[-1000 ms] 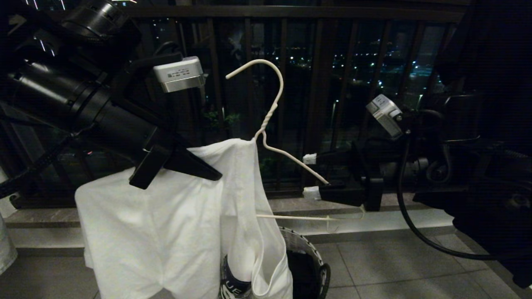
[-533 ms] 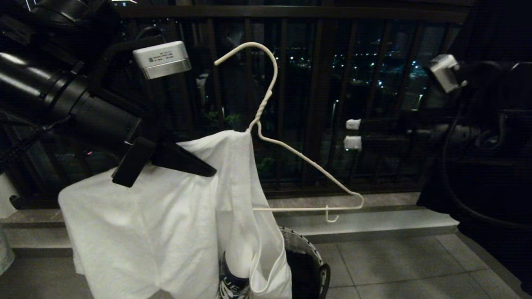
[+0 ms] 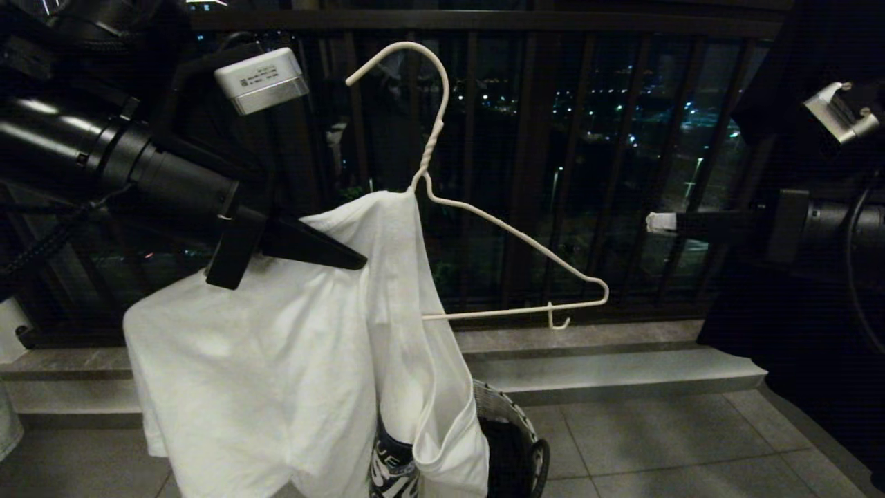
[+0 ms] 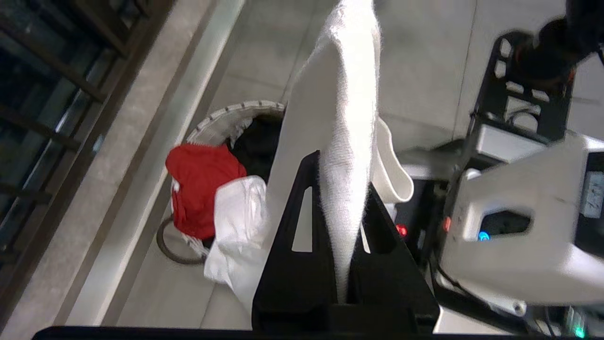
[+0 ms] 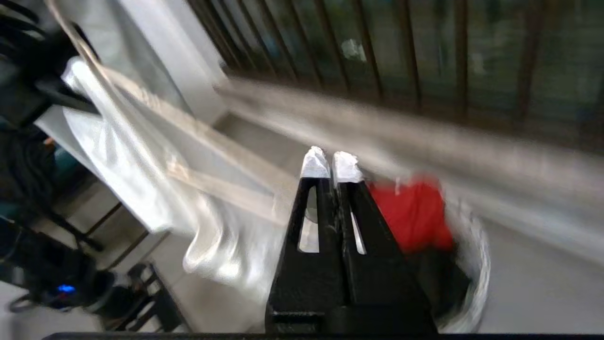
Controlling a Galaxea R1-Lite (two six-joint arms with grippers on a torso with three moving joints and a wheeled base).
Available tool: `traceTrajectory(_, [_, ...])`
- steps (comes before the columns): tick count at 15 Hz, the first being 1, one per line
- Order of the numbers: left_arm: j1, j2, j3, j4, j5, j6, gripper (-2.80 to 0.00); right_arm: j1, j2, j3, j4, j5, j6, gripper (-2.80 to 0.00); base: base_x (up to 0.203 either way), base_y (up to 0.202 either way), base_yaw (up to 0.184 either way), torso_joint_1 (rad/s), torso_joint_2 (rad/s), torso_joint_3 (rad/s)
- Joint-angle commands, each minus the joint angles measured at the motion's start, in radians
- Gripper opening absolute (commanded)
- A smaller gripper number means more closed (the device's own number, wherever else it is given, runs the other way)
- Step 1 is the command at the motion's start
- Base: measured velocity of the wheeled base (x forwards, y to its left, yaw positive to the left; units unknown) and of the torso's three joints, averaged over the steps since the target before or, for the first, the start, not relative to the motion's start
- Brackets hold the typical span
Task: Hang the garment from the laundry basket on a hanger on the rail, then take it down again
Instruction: Hang the clothes on the clothes rack
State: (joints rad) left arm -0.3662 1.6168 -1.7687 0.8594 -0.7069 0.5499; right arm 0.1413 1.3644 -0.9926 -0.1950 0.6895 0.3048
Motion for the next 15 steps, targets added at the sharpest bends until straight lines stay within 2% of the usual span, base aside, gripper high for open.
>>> traceTrajectory(1, [0.027,-0.005,0.066,-0.059,-0.040,-0.001,-2.80,0.016,-0.034,0.007,0.066,-0.004,0.070,-2.80,0.000,0.000,0.000,0.000,0.00,0.000])
traceTrajectory(3, [0.044,-0.010,0.114,-0.109,-0.104,-0.002,-2.80,0.043,-0.030,0.036,0.071,-0.028,0.096,-2.80,0.000,0.000,0.000,0.000,0.00,0.000])
traceTrajectory(4, [0.050,-0.011,0.139,-0.136,-0.144,-0.002,-2.80,0.069,-0.027,0.050,0.071,-0.064,0.098,-2.80,0.000,0.000,0.000,0.000,0.00,0.000])
traceTrajectory(8, [0.073,-0.011,0.214,-0.225,-0.247,-0.004,-2.80,0.230,-0.007,0.107,0.070,-0.273,0.104,-2.80,0.000,0.000,0.000,0.000,0.00,0.000])
traceTrajectory(12, [0.076,0.002,0.275,-0.336,-0.256,-0.004,-2.80,0.400,0.019,0.176,0.049,-0.423,0.207,-2.80,0.000,0.000,0.000,0.000,0.00,0.000])
traceTrajectory(15, [0.078,0.017,0.272,-0.365,-0.256,-0.028,-2.80,0.483,0.076,0.198,-0.030,-0.505,0.305,-2.80,0.000,0.000,0.000,0.000,0.00,0.000])
